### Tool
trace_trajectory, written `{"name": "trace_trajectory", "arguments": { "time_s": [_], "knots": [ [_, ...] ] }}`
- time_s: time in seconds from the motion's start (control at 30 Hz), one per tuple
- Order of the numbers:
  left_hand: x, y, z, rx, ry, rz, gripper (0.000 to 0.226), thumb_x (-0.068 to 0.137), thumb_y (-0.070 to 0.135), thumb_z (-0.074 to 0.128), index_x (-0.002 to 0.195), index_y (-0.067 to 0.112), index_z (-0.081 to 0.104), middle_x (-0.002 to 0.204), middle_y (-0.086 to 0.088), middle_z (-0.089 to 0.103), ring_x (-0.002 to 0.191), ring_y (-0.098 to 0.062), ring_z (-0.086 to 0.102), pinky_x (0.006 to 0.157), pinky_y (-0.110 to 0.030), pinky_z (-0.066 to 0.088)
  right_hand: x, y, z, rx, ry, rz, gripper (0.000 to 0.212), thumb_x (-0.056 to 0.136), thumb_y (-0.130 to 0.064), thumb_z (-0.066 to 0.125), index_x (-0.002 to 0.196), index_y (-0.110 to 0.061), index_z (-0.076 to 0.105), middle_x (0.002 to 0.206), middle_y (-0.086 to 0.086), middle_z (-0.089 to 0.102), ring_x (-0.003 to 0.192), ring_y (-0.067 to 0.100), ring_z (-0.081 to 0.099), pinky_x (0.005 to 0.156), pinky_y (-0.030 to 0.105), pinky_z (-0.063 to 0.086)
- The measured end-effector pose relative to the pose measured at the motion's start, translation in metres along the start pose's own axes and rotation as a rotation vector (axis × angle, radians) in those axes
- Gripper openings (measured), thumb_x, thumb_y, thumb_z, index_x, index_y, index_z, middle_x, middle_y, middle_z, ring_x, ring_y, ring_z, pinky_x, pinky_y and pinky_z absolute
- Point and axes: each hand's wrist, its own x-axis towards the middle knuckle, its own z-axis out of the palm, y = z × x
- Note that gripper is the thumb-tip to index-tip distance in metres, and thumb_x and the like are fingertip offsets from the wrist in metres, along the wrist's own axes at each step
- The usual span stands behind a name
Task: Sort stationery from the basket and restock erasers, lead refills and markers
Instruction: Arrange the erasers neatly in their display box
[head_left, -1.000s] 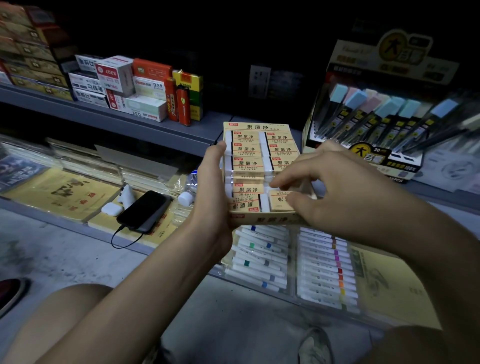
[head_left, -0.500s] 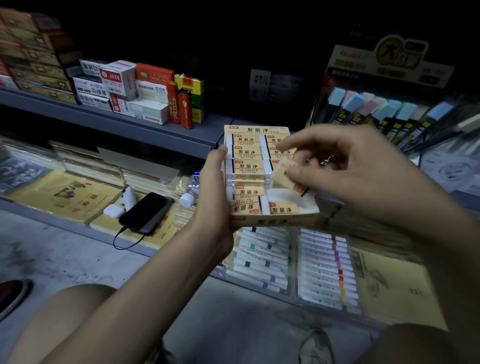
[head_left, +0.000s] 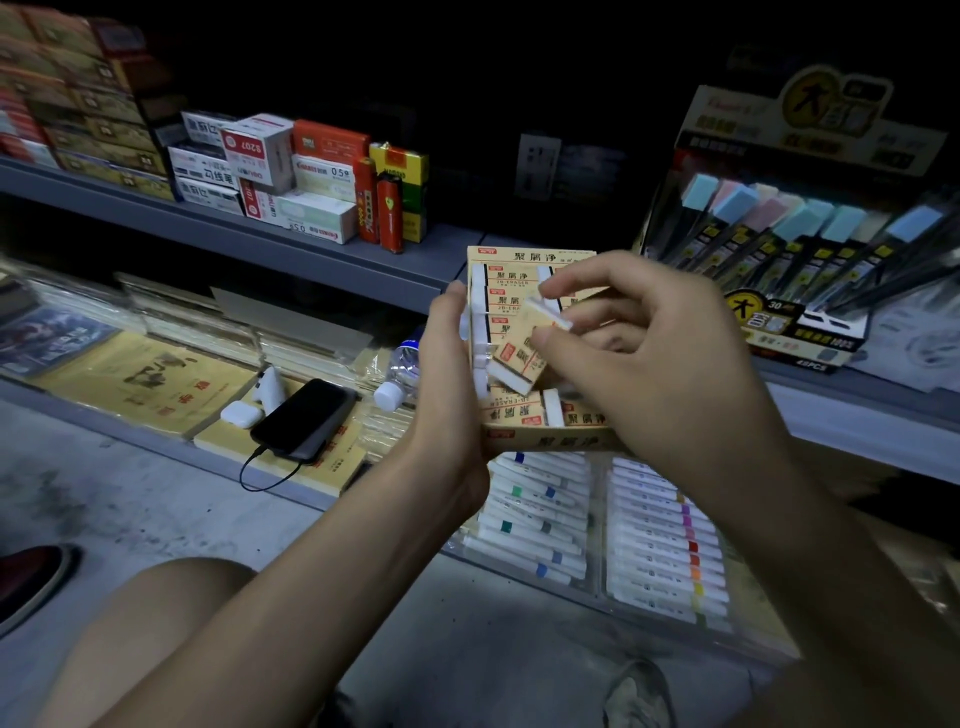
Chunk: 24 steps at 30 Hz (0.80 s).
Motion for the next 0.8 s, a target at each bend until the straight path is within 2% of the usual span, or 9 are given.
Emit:
{"name": "trace_trajectory", "arguments": {
  "time_s": [0.17, 0.27, 0.37, 0.43, 0.5, 0.6, 0.7, 0.8],
  "knots": [
    [0.000, 0.000, 0.000, -0.013, -0.012, -0.001, 0.066, 0.101, 0.064, 0.029, 0.111, 0.020, 0.077, 0.096, -0.007, 0.080, 0.075, -0.022, 0.076, 0.063, -0.031, 0.058, -0.004, 0.004, 0.009, -0.140, 0.055, -0.007, 0.012, 0.087, -0.029, 0.079, 0.090, -0.031, 0.068, 0.071, -0.009, 0.073, 0.070, 0.004, 0.070, 0.069, 0.038, 0.060],
    [-0.001, 0.000, 0.000, -0.006, -0.019, 0.005, 0.065, 0.102, 0.063, 0.028, 0.114, 0.021, 0.075, 0.091, -0.005, 0.080, 0.071, -0.019, 0.076, 0.057, -0.028, 0.057, -0.006, 0.006, 0.017, -0.170, 0.114, -0.012, 0.018, 0.089, -0.029, 0.076, 0.105, -0.033, 0.070, 0.070, -0.009, 0.072, 0.070, 0.003, 0.068, 0.071, 0.038, 0.059],
    [0.000, 0.000, -0.001, 0.006, -0.018, 0.007, 0.065, 0.101, 0.063, 0.027, 0.116, 0.021, 0.075, 0.098, -0.007, 0.080, 0.079, -0.022, 0.077, 0.062, -0.030, 0.058, -0.009, 0.007, 0.021, -0.193, 0.184, -0.060, 0.027, 0.091, -0.030, 0.074, 0.118, -0.032, 0.074, 0.071, -0.011, 0.069, 0.069, 0.004, 0.065, 0.071, 0.036, 0.059],
    [0.000, 0.000, -0.001, 0.011, -0.016, 0.006, 0.066, 0.101, 0.063, 0.027, 0.117, 0.022, 0.075, 0.103, -0.009, 0.079, 0.086, -0.024, 0.077, 0.067, -0.033, 0.059, -0.011, 0.006, 0.023, -0.237, 0.226, -0.108, 0.024, 0.091, -0.030, 0.074, 0.115, -0.031, 0.076, 0.073, -0.013, 0.067, 0.069, 0.005, 0.063, 0.071, 0.038, 0.058],
    [0.000, 0.001, -0.001, 0.008, -0.022, 0.004, 0.067, 0.102, 0.062, 0.025, 0.116, 0.021, 0.075, 0.103, -0.009, 0.079, 0.086, -0.023, 0.077, 0.066, -0.032, 0.059, -0.013, 0.007, 0.025, -0.257, 0.249, -0.138, 0.020, 0.090, -0.030, 0.075, 0.110, -0.029, 0.077, 0.073, -0.014, 0.067, 0.069, 0.005, 0.064, 0.069, 0.038, 0.058],
    [0.000, 0.001, -0.001, -0.002, -0.033, 0.005, 0.066, 0.103, 0.061, 0.025, 0.112, 0.020, 0.076, 0.097, -0.008, 0.080, 0.080, -0.021, 0.077, 0.060, -0.029, 0.059, -0.014, 0.009, 0.027, -0.241, 0.262, -0.151, 0.020, 0.091, -0.027, 0.075, 0.111, -0.028, 0.075, 0.074, -0.013, 0.066, 0.070, 0.005, 0.064, 0.068, 0.037, 0.058],
    [-0.001, 0.001, -0.001, 0.006, -0.036, 0.002, 0.067, 0.102, 0.062, 0.025, 0.115, 0.020, 0.075, 0.099, -0.007, 0.080, 0.083, -0.022, 0.077, 0.062, -0.030, 0.060, -0.013, 0.011, 0.028, -0.177, 0.236, -0.143, 0.035, 0.094, -0.024, 0.072, 0.128, -0.029, 0.070, 0.080, -0.011, 0.065, 0.075, 0.010, 0.064, 0.071, 0.035, 0.057],
    [-0.001, 0.001, -0.001, 0.016, -0.025, -0.003, 0.067, 0.102, 0.063, 0.025, 0.116, 0.022, 0.075, 0.102, -0.007, 0.080, 0.088, -0.023, 0.078, 0.067, -0.032, 0.060, -0.014, 0.014, 0.029, -0.263, 0.217, -0.172, 0.033, 0.094, -0.025, 0.071, 0.126, -0.029, 0.072, 0.082, -0.012, 0.064, 0.083, 0.012, 0.063, 0.075, 0.040, 0.056]
  ]
}}
